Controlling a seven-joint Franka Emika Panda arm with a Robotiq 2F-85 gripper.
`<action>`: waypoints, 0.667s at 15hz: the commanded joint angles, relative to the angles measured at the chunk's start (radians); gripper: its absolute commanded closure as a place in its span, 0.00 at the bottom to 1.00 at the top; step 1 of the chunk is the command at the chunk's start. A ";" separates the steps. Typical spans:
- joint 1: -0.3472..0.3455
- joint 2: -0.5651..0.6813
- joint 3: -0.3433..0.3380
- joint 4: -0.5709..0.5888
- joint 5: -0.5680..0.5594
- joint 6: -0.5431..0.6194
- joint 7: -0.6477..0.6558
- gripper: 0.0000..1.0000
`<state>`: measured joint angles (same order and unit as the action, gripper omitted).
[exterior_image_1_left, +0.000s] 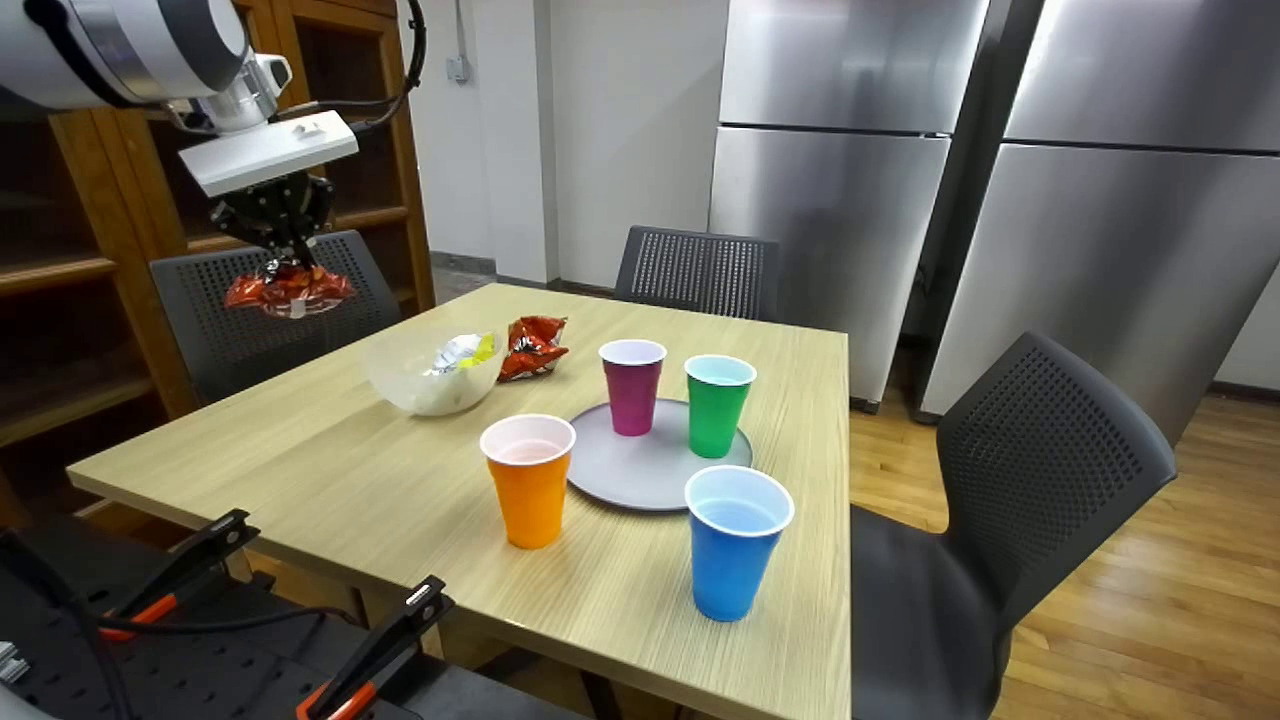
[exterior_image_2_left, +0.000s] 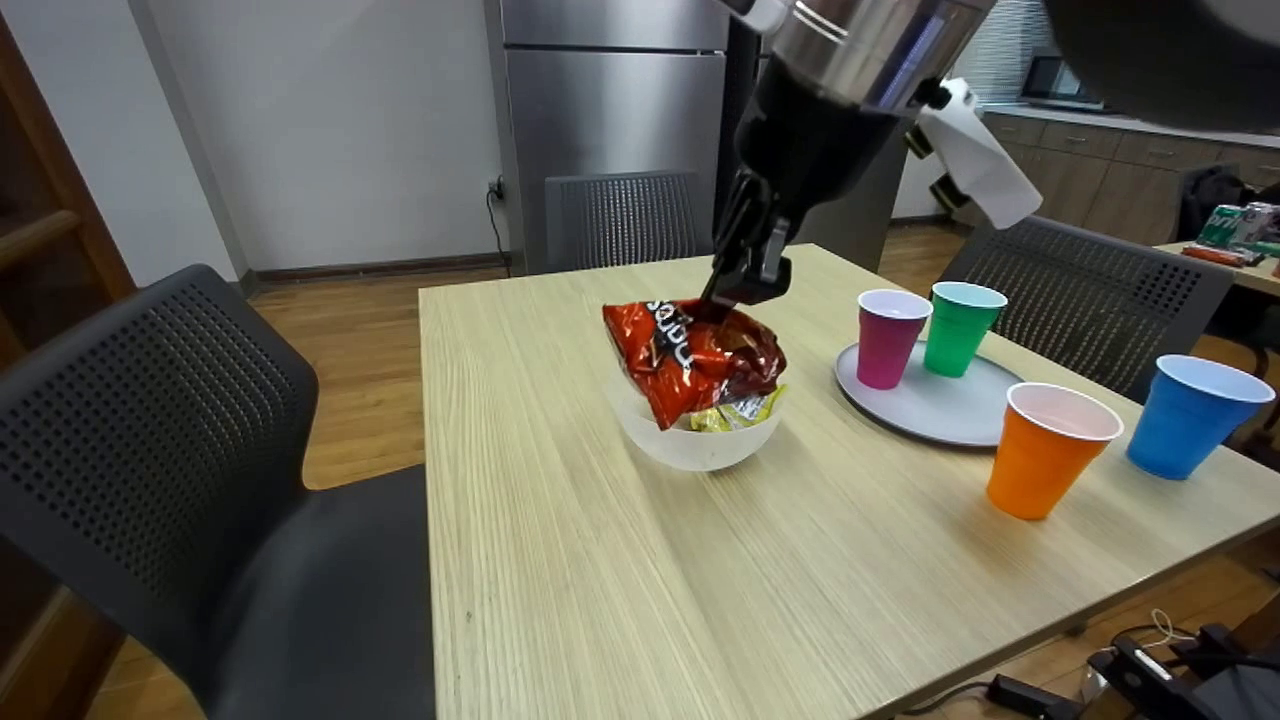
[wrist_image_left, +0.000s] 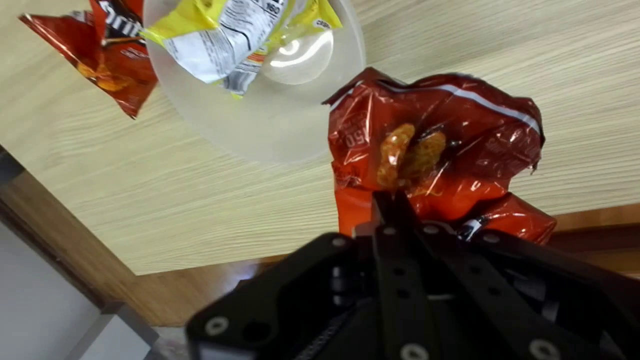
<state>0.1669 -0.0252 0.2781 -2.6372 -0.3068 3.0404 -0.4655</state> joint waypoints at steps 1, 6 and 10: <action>-0.068 -0.148 -0.009 -0.068 -0.154 -0.009 0.230 1.00; -0.205 -0.171 0.080 -0.017 -0.387 -0.083 0.530 1.00; -0.227 -0.090 0.142 0.047 -0.506 -0.174 0.713 1.00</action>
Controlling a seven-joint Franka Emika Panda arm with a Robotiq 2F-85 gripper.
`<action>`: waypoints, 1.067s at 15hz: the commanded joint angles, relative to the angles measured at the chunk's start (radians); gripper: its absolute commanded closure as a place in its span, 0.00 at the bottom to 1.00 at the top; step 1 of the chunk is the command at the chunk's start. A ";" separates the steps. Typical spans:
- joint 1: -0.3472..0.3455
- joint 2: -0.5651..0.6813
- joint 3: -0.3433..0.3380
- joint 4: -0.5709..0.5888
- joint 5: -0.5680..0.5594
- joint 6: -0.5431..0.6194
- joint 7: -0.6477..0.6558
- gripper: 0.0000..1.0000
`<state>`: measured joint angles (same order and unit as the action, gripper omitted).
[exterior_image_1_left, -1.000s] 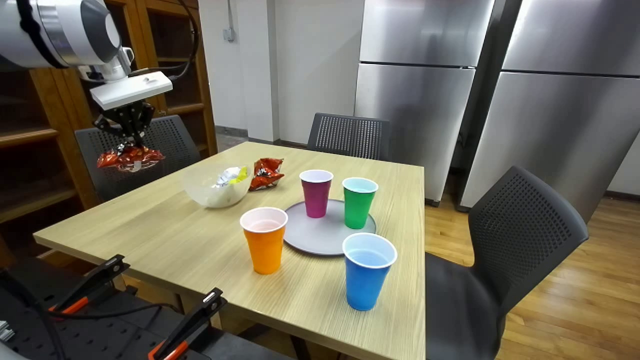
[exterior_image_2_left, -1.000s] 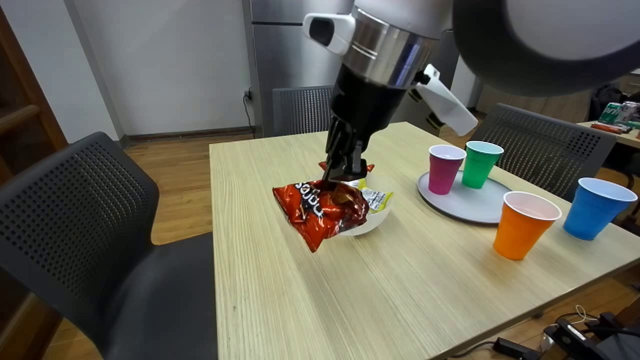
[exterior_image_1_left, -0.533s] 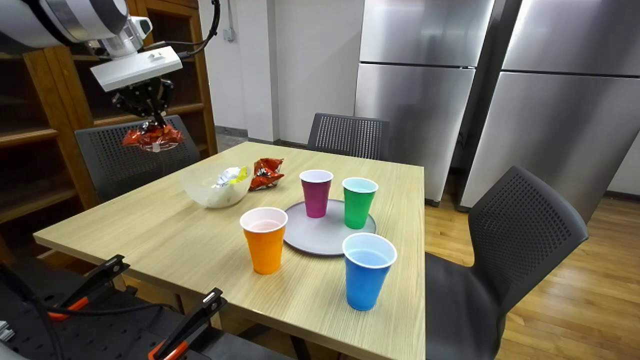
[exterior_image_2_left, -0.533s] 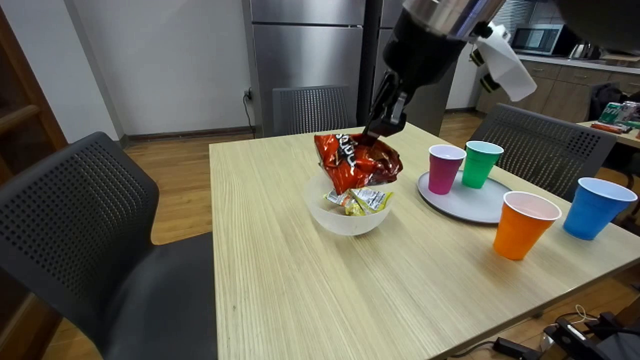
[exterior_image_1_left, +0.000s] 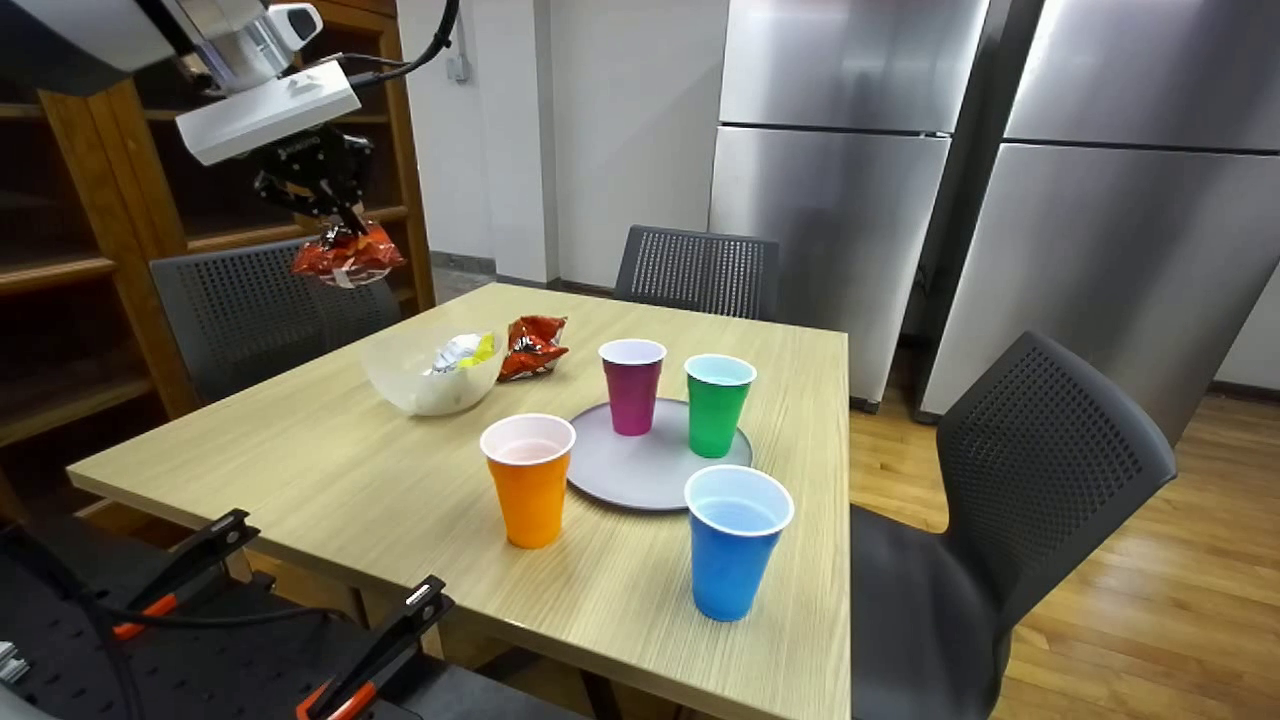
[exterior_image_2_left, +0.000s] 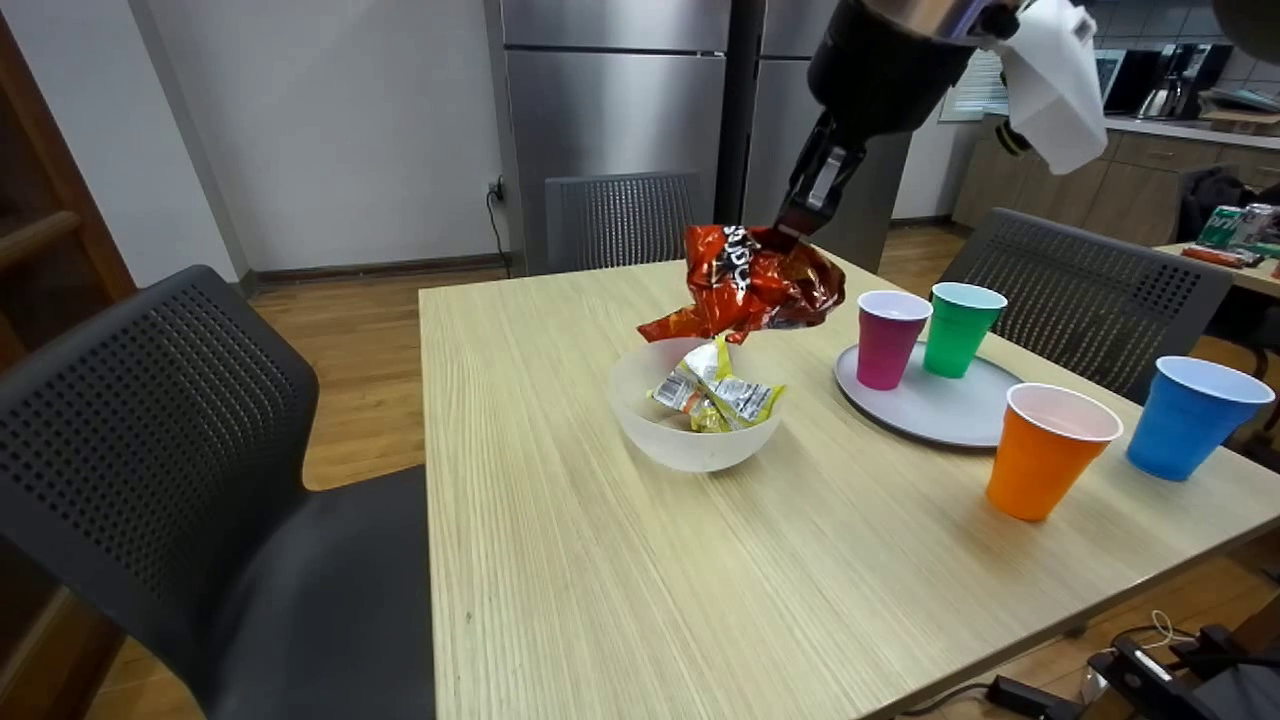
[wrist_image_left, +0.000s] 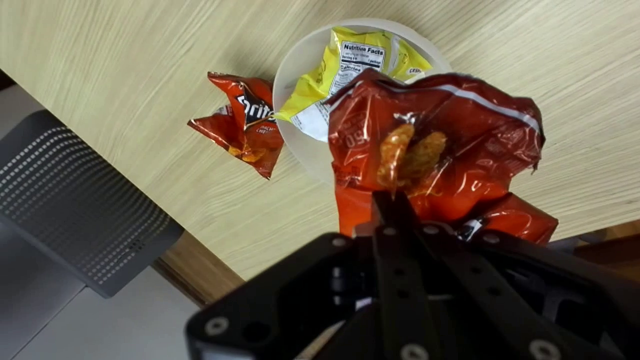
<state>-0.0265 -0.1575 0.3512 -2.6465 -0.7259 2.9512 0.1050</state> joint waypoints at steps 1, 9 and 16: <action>-0.031 0.064 0.078 0.071 -0.111 -0.107 0.182 1.00; 0.013 0.292 0.085 0.246 -0.253 -0.316 0.432 1.00; 0.027 0.474 0.068 0.412 -0.212 -0.376 0.444 1.00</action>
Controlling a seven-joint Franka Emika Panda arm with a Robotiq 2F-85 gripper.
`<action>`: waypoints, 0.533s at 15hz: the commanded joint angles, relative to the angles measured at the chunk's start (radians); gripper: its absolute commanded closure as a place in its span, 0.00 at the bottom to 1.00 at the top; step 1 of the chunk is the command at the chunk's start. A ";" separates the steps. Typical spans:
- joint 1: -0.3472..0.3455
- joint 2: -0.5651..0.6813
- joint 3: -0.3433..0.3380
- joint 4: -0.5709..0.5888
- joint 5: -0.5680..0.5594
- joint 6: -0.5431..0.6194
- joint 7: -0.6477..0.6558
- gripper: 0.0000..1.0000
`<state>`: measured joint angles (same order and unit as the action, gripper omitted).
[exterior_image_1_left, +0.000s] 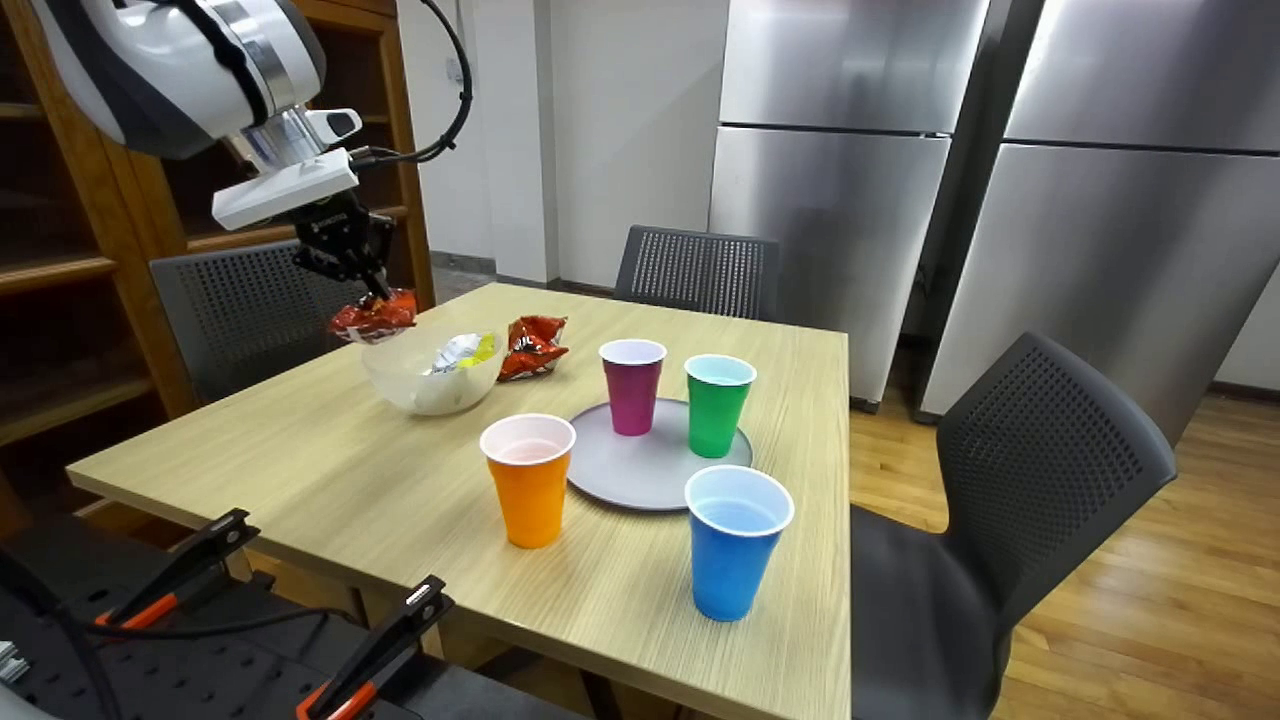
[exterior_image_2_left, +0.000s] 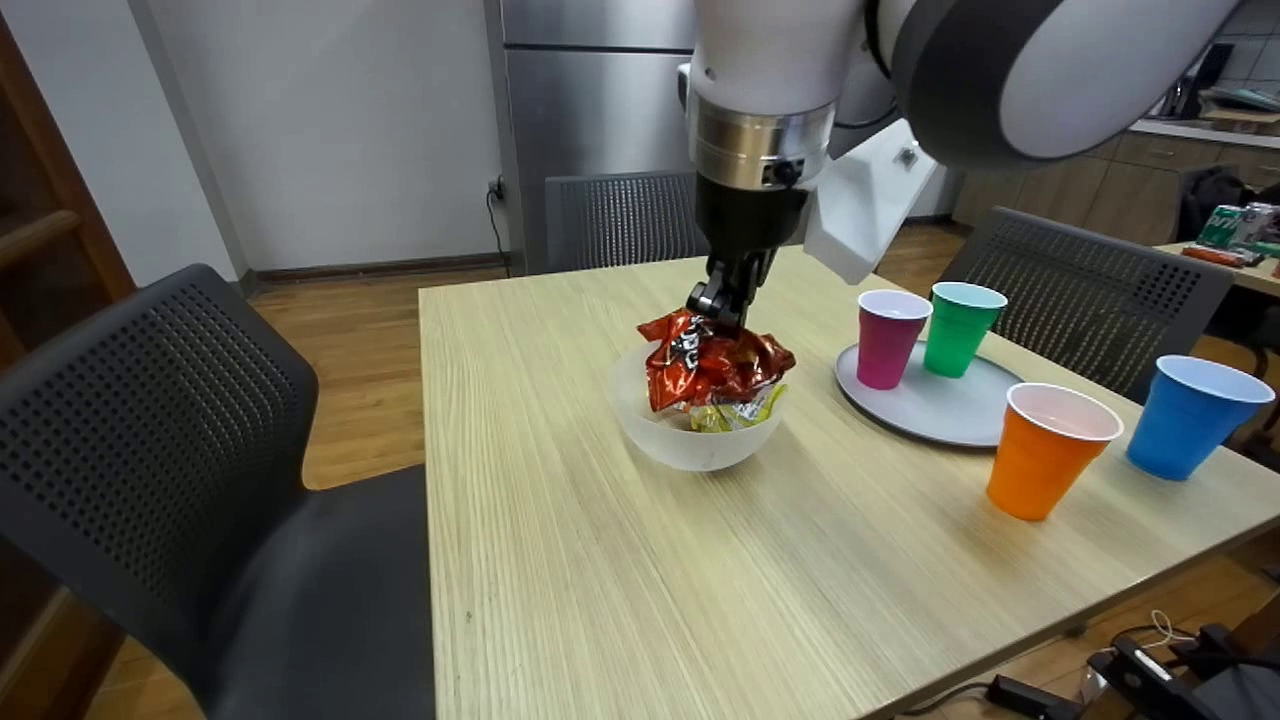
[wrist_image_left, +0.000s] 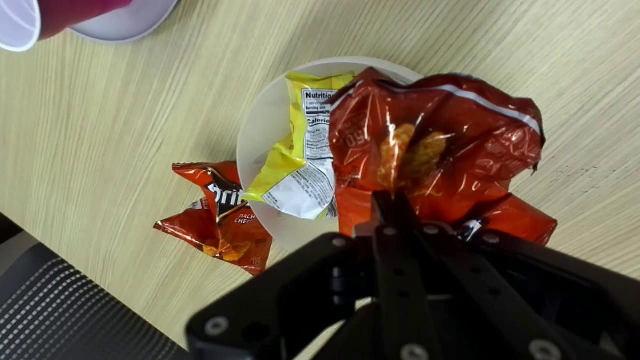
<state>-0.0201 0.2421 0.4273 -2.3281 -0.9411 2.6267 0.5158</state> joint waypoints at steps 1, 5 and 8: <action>0.020 0.091 -0.009 0.112 0.008 -0.053 0.034 1.00; 0.017 0.148 -0.017 0.181 0.027 -0.062 0.029 1.00; 0.167 0.162 -0.186 0.216 0.137 -0.040 -0.010 1.00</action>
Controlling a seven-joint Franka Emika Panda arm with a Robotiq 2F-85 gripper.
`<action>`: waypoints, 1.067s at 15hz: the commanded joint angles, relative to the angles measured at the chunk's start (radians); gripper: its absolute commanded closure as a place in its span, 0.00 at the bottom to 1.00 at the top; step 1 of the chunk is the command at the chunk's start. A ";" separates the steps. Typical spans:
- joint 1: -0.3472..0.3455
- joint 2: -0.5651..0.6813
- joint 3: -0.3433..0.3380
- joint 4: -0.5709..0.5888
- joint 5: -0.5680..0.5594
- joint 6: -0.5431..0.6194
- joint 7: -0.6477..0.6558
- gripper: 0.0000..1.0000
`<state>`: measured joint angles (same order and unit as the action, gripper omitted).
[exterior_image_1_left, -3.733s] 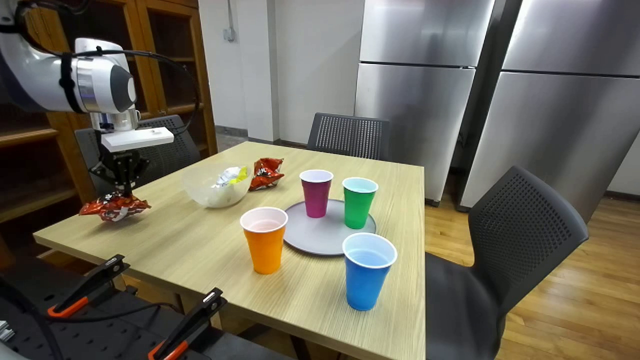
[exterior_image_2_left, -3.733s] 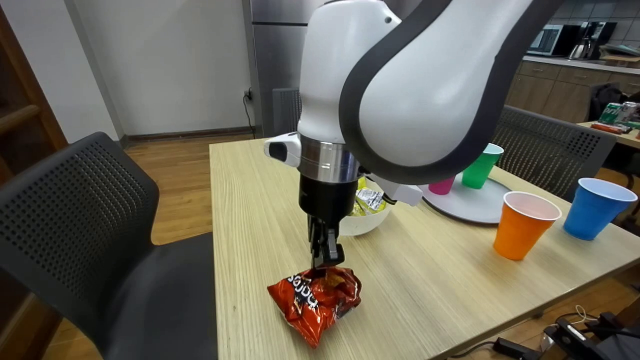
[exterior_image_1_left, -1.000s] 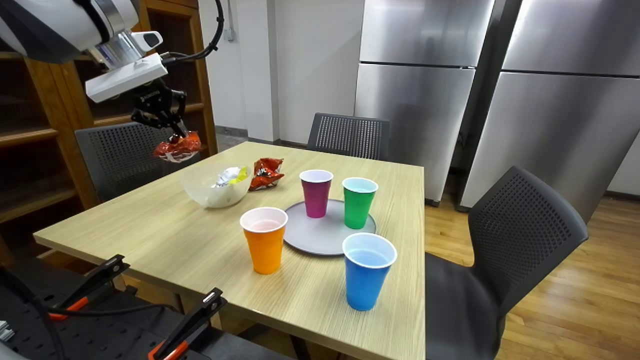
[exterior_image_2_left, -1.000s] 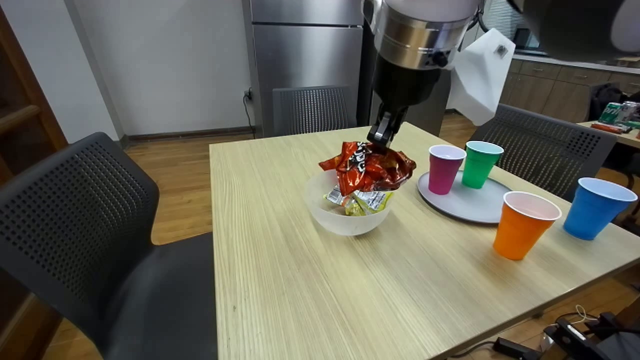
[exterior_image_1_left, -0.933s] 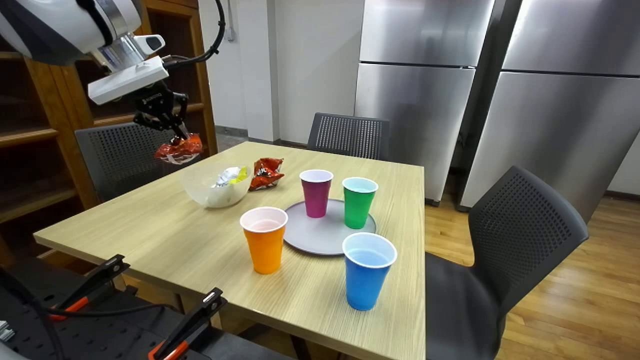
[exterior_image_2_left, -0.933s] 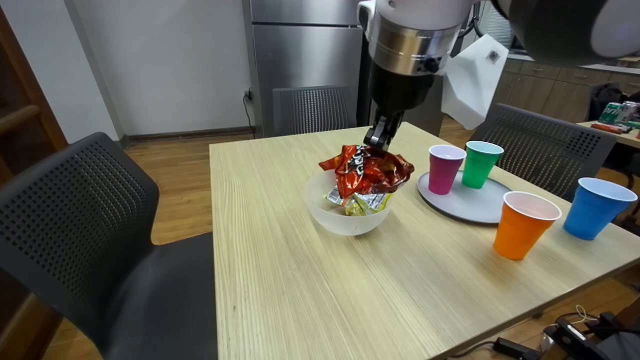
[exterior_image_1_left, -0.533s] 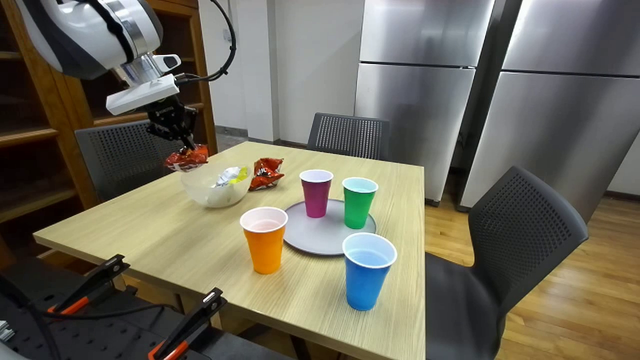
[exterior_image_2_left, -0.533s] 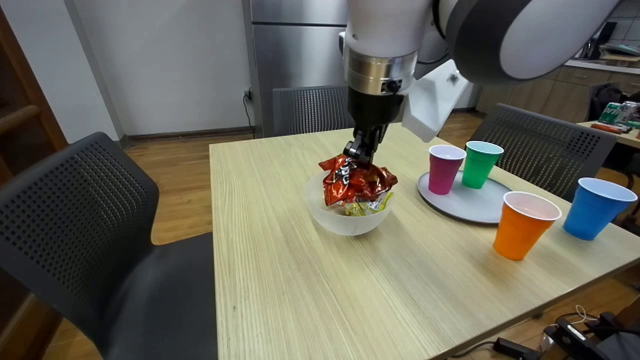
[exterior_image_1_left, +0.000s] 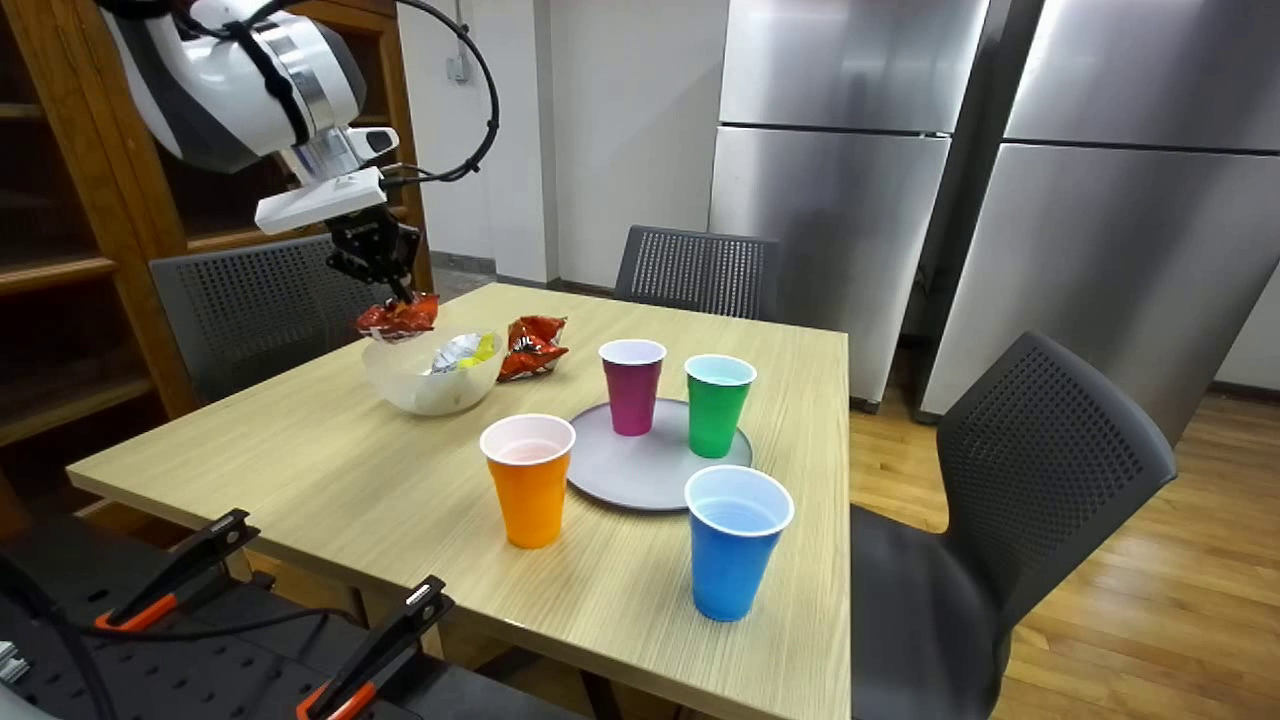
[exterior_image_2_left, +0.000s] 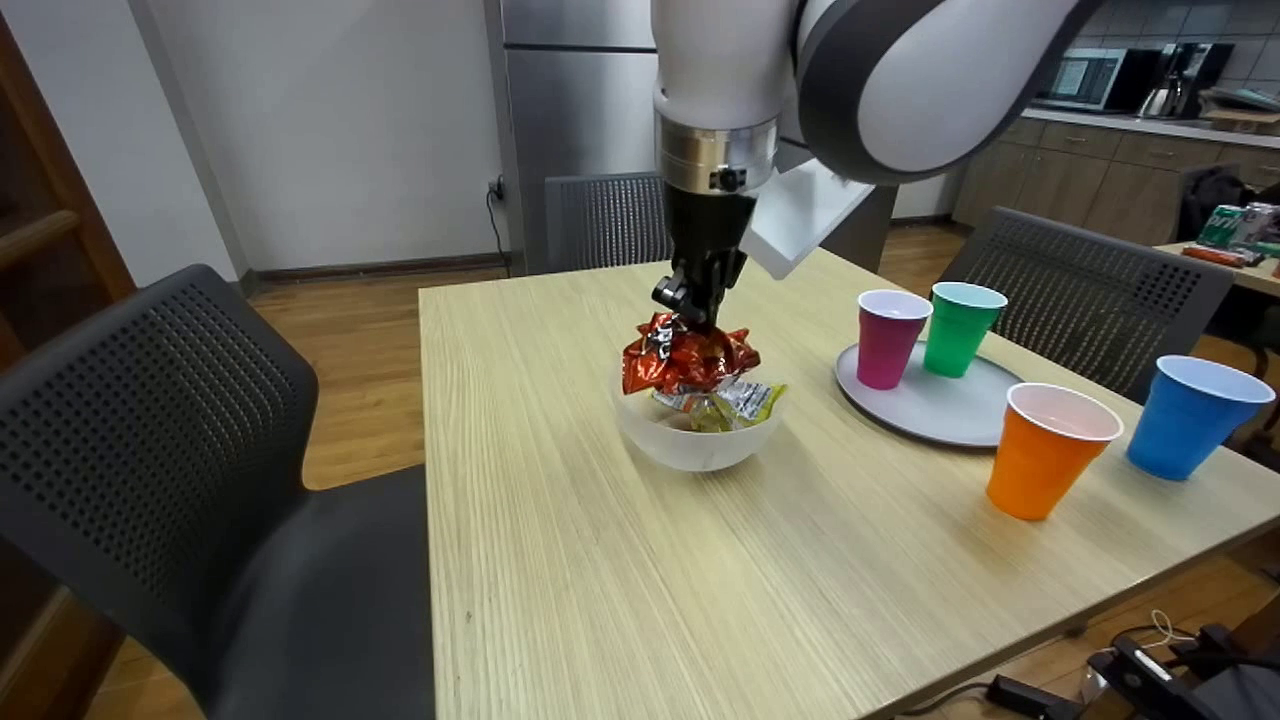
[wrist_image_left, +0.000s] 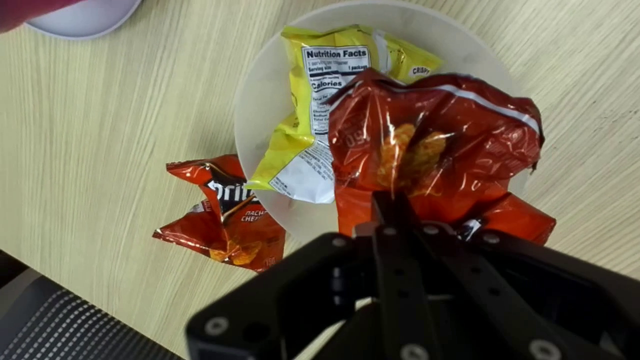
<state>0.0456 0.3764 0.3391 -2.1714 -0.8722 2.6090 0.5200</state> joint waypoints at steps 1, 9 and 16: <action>0.126 0.037 -0.127 0.071 0.093 -0.021 -0.020 1.00; 0.243 0.112 -0.252 0.139 0.229 -0.025 -0.048 1.00; 0.277 0.168 -0.302 0.166 0.321 -0.023 -0.091 1.00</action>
<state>0.2927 0.5167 0.0646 -2.0436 -0.5985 2.6090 0.4740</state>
